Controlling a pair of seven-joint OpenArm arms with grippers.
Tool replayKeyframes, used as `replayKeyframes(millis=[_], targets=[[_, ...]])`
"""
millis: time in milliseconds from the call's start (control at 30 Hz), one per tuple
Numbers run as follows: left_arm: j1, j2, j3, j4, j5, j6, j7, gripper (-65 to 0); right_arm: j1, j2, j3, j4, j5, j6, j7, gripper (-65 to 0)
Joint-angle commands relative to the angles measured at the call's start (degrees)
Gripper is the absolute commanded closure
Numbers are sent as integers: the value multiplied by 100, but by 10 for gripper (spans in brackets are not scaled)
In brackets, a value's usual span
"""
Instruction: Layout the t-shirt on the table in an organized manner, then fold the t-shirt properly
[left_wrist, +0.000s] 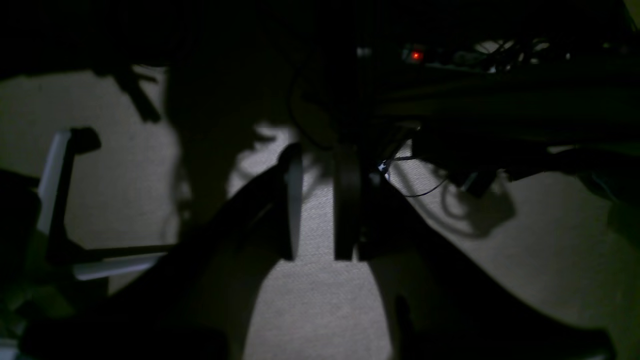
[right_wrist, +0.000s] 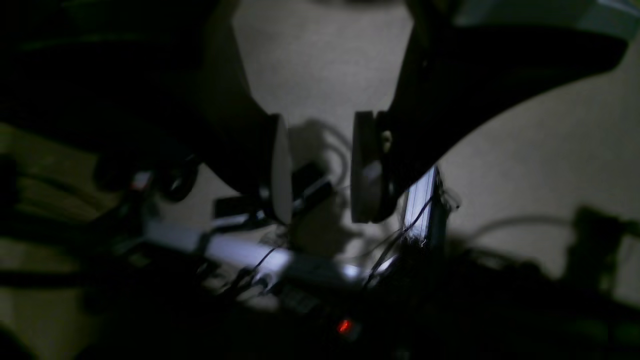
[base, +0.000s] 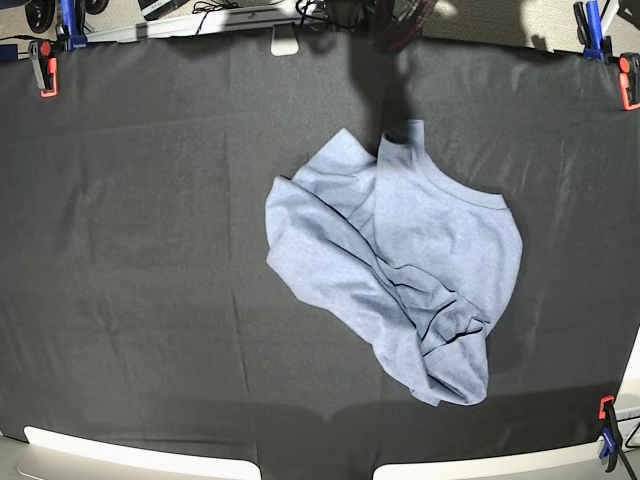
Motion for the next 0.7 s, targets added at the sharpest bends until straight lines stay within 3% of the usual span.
replayKeyframes(millis=[0, 467, 667], targets=[[98, -50, -90, 173, -26, -28, -9, -100, -149, 55, -4, 234, 11, -74, 105, -197], [98, -52, -1399, 2035, 15, -31, 243, -100, 131, 107, 50, 2361, -393, -212, -160, -197], [-262, -55, -1440, 2859, 664, -50, 433, -100, 857, 105, 195, 2944, -332, -212, -656, -197]])
